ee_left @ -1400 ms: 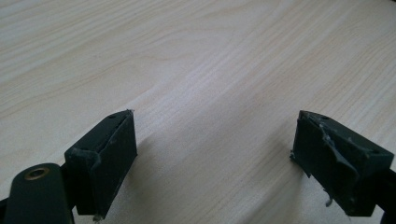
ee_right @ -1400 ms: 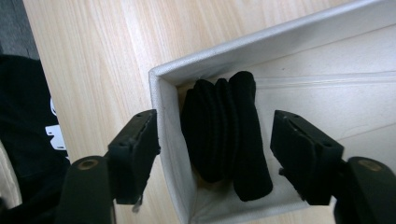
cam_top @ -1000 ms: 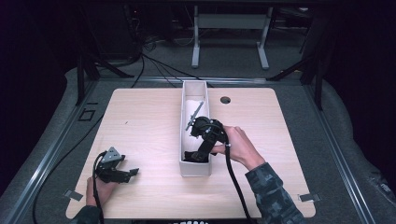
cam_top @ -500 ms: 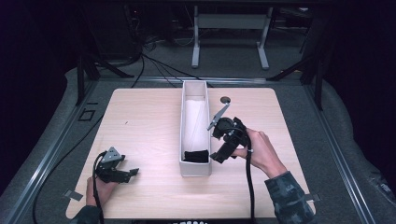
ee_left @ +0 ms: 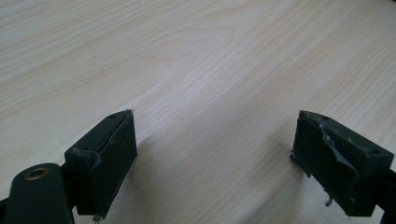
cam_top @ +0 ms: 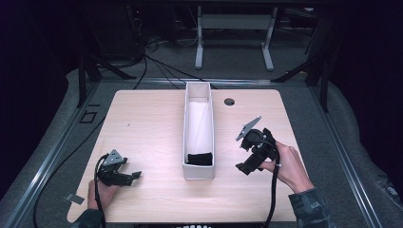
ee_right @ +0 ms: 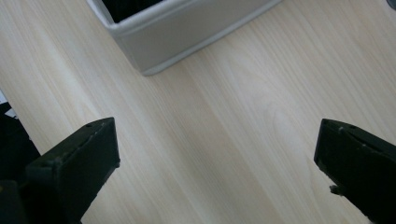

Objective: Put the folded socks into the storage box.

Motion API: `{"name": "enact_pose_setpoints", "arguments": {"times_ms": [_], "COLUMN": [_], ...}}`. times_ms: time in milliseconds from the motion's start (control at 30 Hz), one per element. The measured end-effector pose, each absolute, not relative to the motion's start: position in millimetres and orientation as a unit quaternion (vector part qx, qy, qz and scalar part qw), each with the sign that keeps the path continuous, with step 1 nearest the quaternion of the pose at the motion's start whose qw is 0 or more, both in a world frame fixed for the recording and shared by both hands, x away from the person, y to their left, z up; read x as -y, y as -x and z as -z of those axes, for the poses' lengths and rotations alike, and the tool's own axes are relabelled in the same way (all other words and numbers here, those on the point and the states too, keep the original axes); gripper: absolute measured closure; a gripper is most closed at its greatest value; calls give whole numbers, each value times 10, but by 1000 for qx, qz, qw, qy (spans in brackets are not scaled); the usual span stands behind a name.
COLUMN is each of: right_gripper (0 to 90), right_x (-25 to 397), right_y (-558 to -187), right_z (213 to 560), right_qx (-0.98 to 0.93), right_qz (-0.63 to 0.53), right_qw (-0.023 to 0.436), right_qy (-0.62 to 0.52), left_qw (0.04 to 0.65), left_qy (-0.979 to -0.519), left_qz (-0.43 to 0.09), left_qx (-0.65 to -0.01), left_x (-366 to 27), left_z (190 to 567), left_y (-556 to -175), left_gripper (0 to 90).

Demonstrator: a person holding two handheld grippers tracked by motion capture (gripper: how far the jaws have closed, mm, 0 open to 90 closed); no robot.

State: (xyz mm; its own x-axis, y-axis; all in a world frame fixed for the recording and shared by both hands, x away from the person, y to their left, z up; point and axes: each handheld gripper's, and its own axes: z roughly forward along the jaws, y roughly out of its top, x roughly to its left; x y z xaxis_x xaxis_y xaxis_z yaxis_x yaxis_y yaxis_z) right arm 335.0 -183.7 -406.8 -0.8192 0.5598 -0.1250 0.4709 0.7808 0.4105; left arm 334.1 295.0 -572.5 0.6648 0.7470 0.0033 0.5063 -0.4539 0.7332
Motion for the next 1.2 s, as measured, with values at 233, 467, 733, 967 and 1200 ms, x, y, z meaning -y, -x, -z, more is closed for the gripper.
{"name": "enact_pose_setpoints", "arguments": {"times_ms": [233,467,733,967,1200], "right_gripper": [0,0,0,0,0], "right_x": [2106,2372,2606,2809,2940], "right_y": [-3261,-3185,-3091,-3028,-2970], "right_z": [4199,4420,4778,5155,5501], "right_qx": [-925,-911,-895,-875,-852], "right_qz": [-188,-202,-213,-240,-274], "right_qw": [130,132,148,140,138], "right_qy": [-304,-334,-361,-395,-423], "left_qw": [365,364,364,364,364], "left_qy": [-836,-837,-836,-836,-836], "left_qz": [-165,-165,-165,-165,-165], "left_qx": [-375,-374,-375,-375,-375], "left_x": [-2949,-2950,-2950,-2949,-2950], "left_z": [5725,5725,5725,5725,5724], "left_y": [-3341,-3341,-3341,-3341,-3341], "left_gripper": [134,134,134,134,134]}}
